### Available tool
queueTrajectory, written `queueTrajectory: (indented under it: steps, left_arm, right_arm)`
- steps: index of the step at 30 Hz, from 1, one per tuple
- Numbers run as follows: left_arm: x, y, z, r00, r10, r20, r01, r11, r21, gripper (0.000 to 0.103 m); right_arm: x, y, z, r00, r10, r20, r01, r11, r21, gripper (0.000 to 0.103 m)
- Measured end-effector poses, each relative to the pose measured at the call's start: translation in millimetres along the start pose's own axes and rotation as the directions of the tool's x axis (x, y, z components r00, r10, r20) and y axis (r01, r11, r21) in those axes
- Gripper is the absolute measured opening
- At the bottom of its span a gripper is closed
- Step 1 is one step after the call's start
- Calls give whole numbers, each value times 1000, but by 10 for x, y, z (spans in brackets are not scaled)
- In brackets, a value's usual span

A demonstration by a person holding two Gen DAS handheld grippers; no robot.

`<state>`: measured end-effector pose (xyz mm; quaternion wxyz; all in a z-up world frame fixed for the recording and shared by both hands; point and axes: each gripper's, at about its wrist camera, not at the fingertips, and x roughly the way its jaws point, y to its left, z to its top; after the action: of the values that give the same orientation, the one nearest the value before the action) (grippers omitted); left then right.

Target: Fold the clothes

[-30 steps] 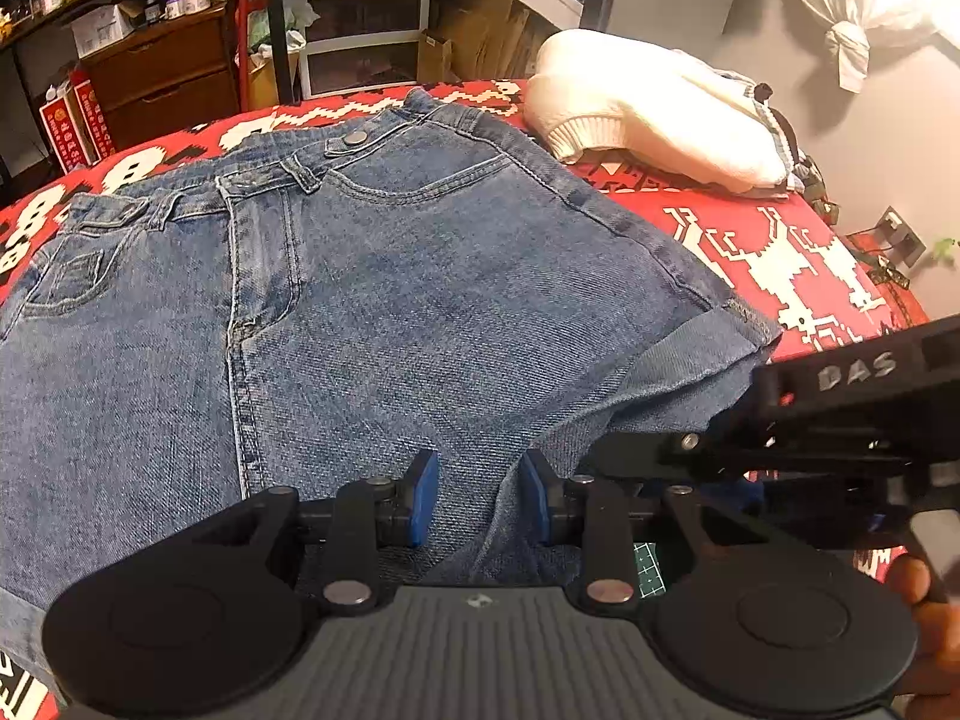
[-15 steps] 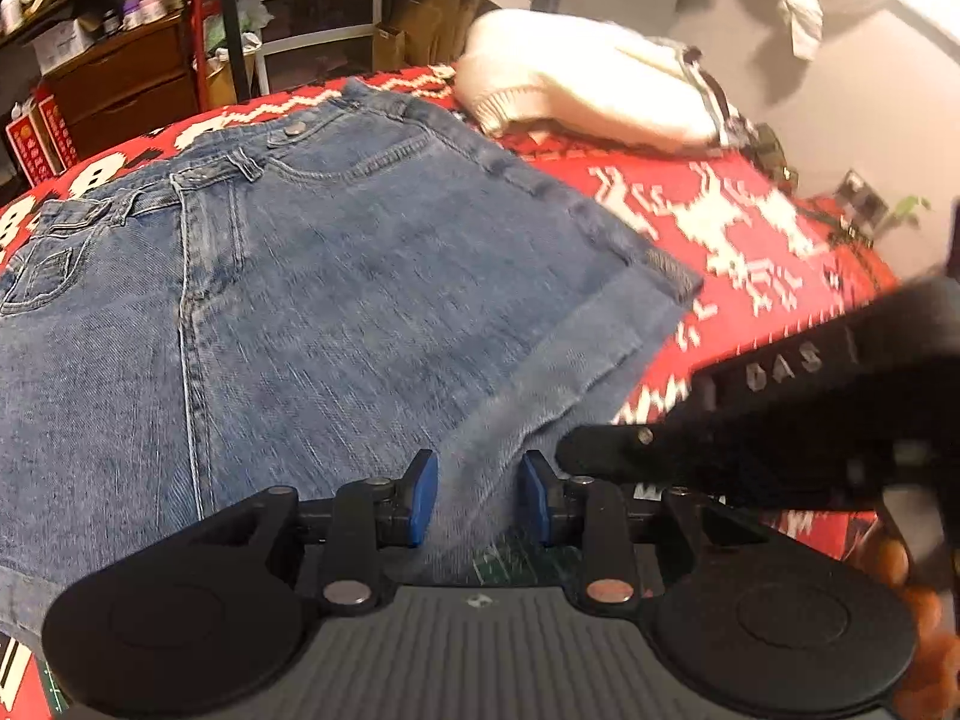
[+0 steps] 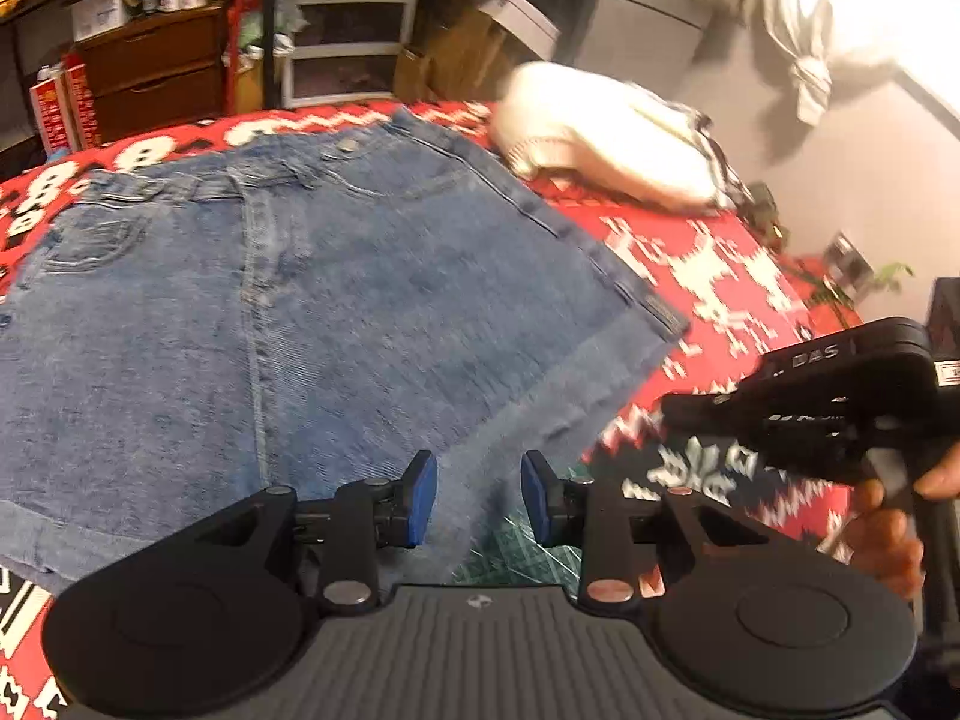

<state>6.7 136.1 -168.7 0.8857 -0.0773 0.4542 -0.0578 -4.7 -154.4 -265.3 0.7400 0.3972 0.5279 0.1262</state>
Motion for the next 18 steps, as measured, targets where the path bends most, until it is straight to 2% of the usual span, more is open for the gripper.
queueTrajectory:
  steps: [4, 8, 12, 13, 16, 18]
  left_arm:
    - [97, 93, 27, 999, 28, -29, -29, 999, -39, 31]
    - [194, 152, 6, 997, 52, -60, -56, 997, -57, 31]
    - [217, 152, -96, 993, 89, -73, -90, 996, -1, 32]
    - [218, 142, -120, 993, 97, -74, -96, 995, 13, 32]
    - [195, 135, -184, 992, 108, -71, -104, 993, 52, 32]
    - [184, 141, -203, 992, 107, -70, -102, 992, 68, 32]
  right_arm:
    - [-146, -13, 274, 996, -1, 90, 5, 999, -44, 2]
    - [-101, -58, 540, 993, 41, 107, -40, 999, -14, 7]
    - [18, -113, 703, 992, 31, 119, -30, 1000, -5, 6]
    - [80, -120, 723, 992, 29, 120, -30, 1000, 1, 0]
    - [148, -240, 814, 991, 69, 116, -75, 996, 54, 0]
    - [169, -277, 871, 990, 62, 127, -69, 996, 56, 0]
